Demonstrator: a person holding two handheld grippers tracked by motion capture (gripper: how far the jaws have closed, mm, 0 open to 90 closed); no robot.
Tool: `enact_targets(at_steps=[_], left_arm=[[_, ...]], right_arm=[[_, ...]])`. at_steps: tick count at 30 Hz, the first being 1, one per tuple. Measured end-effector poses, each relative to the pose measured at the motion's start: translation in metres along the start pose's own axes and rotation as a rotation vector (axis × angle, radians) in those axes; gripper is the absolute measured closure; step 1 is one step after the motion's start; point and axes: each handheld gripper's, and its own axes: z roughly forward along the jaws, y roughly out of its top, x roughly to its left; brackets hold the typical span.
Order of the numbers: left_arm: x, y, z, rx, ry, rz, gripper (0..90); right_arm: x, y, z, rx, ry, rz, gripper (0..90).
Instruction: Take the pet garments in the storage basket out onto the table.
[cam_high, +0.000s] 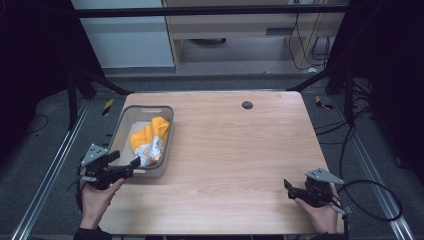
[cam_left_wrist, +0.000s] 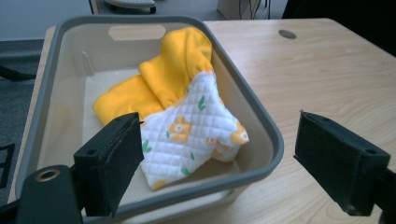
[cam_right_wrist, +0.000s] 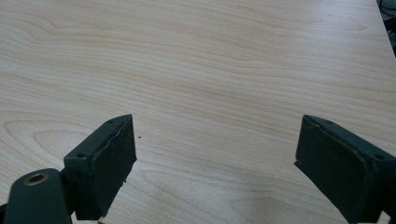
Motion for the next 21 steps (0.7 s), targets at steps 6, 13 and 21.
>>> enact_targets(at_steps=[6, 13, 21], left_arm=[[0.005, 0.011, 0.004, -0.012, 0.007, -0.012, 14.6], [0.007, 0.017, 0.011, 0.011, 0.019, -0.011, 14.9], [0.010, 0.026, 0.017, 0.040, 0.024, 0.011, 15.7]], right_arm=[[0.000, 0.000, 0.000, 0.005, 0.001, 0.002, 12.4], [-0.002, 0.000, 0.001, 0.010, -0.004, -0.003, 12.4], [-0.003, 0.000, 0.002, 0.014, -0.009, -0.015, 12.3]])
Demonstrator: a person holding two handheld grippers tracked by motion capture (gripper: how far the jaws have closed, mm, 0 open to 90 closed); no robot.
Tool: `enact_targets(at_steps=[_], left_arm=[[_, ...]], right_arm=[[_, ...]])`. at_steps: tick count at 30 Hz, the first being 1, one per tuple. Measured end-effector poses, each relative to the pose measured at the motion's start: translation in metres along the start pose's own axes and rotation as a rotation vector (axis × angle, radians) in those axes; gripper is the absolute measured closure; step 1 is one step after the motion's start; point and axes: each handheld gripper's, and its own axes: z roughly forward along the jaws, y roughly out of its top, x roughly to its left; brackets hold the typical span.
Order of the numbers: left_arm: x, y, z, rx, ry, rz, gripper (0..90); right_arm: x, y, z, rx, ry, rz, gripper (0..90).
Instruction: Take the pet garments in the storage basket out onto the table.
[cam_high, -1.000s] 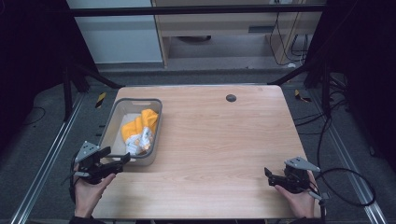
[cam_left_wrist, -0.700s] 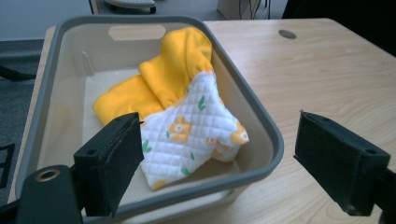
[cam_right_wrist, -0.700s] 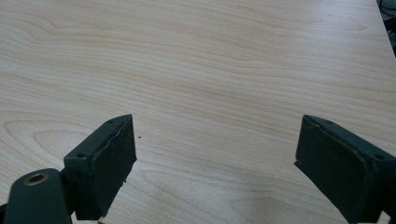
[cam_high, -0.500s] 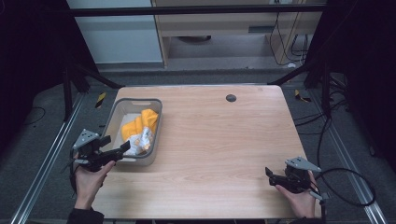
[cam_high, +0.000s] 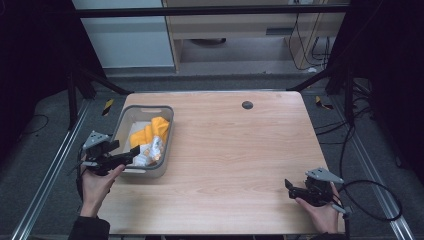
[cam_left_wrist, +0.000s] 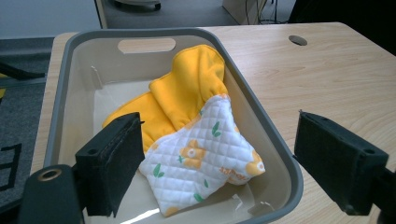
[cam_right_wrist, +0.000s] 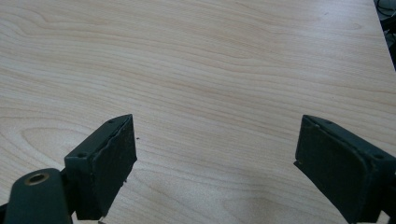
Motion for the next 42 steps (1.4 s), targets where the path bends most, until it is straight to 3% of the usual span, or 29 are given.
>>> enact_targets(at_steps=[25, 32, 42], left_arm=[[-0.014, 0.022, 0.047, 0.129, -0.018, 0.051, 19.6], [-0.014, 0.023, 0.061, 0.188, -0.008, 0.062, 20.9], [-0.011, 0.025, 0.070, 0.224, 0.012, 0.063, 22.4]], right_arm=[[-0.002, 0.001, 0.000, 0.003, 0.001, 0.014, 11.8], [-0.002, 0.000, 0.000, 0.008, -0.002, 0.004, 11.8], [-0.001, 0.000, 0.001, 0.014, 0.006, 0.012, 11.8]])
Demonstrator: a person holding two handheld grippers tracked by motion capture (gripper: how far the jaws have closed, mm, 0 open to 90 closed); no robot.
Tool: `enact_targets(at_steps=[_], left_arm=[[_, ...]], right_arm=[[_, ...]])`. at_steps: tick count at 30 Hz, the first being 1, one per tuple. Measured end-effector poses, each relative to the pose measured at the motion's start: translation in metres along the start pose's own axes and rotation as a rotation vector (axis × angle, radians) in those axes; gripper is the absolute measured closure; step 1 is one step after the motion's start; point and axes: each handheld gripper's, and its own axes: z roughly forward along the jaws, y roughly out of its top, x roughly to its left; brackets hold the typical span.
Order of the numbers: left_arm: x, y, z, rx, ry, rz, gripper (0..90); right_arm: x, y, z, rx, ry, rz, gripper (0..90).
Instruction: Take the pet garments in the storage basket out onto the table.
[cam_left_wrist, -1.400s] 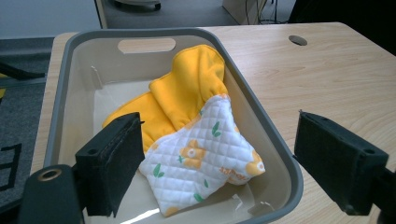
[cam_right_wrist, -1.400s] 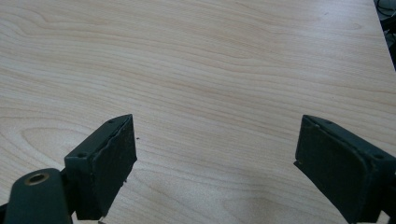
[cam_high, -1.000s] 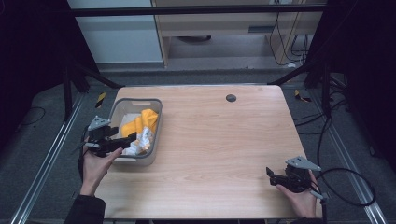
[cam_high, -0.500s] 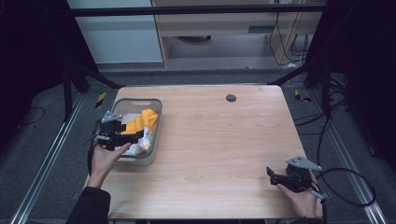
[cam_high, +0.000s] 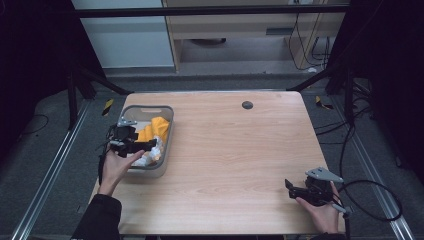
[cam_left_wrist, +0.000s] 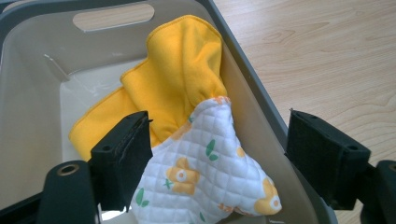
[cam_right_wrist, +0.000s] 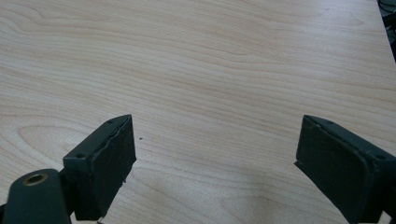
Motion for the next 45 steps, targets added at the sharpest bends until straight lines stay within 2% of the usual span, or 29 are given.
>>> enact_targets(at_steps=[21, 24, 33, 38, 45], left_arm=[[-0.003, 0.005, 0.023, 0.079, 0.021, 0.026, 28.0], [-0.003, 0.005, 0.026, 0.104, 0.023, 0.033, 29.3], [-0.006, 0.003, 0.037, 0.167, 0.038, 0.040, 37.8], [-0.006, 0.000, 0.041, 0.192, 0.037, 0.028, 41.9], [-0.008, -0.001, 0.044, 0.225, 0.026, 0.012, 54.4]], right_arm=[[0.001, 0.000, 0.002, 0.012, 0.006, -0.010, 11.9], [0.001, -0.001, 0.002, 0.014, 0.006, -0.016, 11.8], [0.002, -0.001, 0.003, 0.027, 0.008, -0.018, 11.7], [0.002, -0.001, 0.004, 0.027, 0.005, -0.026, 11.7], [0.002, -0.001, 0.004, 0.033, 0.003, -0.022, 11.6]])
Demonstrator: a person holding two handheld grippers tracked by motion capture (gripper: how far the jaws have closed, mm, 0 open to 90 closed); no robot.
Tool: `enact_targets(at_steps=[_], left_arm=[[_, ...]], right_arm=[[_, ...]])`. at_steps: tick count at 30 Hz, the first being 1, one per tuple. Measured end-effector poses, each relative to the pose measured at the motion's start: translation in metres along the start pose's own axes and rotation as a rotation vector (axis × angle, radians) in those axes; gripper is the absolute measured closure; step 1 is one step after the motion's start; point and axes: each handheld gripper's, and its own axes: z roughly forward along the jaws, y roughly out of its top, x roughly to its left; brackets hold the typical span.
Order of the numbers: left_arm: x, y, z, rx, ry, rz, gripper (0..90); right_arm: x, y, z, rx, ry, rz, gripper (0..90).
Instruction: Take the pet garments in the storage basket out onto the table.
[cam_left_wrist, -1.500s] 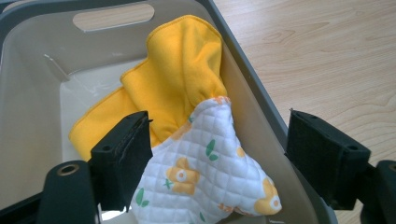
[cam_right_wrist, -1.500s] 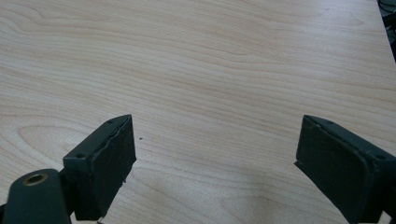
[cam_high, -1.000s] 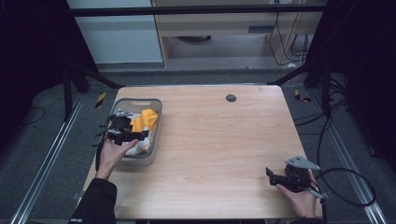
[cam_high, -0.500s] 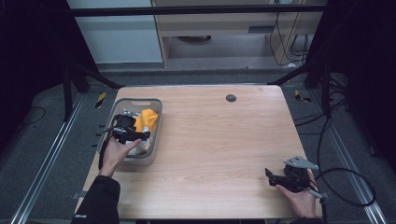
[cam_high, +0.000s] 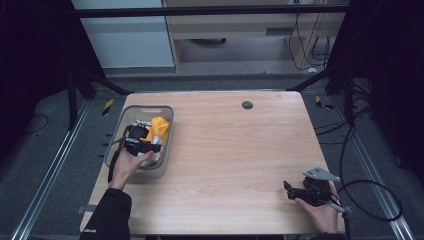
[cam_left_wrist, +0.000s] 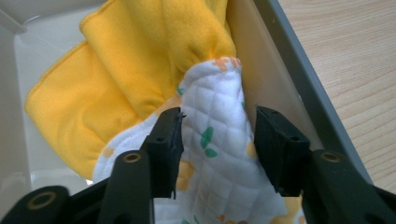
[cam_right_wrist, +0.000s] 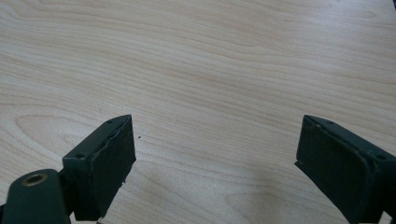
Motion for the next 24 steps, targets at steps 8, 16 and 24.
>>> enact_targets(at_steps=[8, 16, 24], left_arm=[[-0.004, 0.001, 0.006, 0.044, 0.022, 0.003, 69.9], [-0.003, 0.001, 0.004, 0.057, 0.035, -0.001, 78.8], [0.000, 0.000, -0.010, 0.028, 0.049, -0.002, 81.5]], right_arm=[[0.000, 0.000, 0.000, 0.001, 0.005, 0.001, 11.7], [0.001, 0.000, 0.001, 0.006, 0.005, 0.001, 11.7], [0.000, 0.000, 0.001, 0.006, 0.006, -0.001, 11.7]])
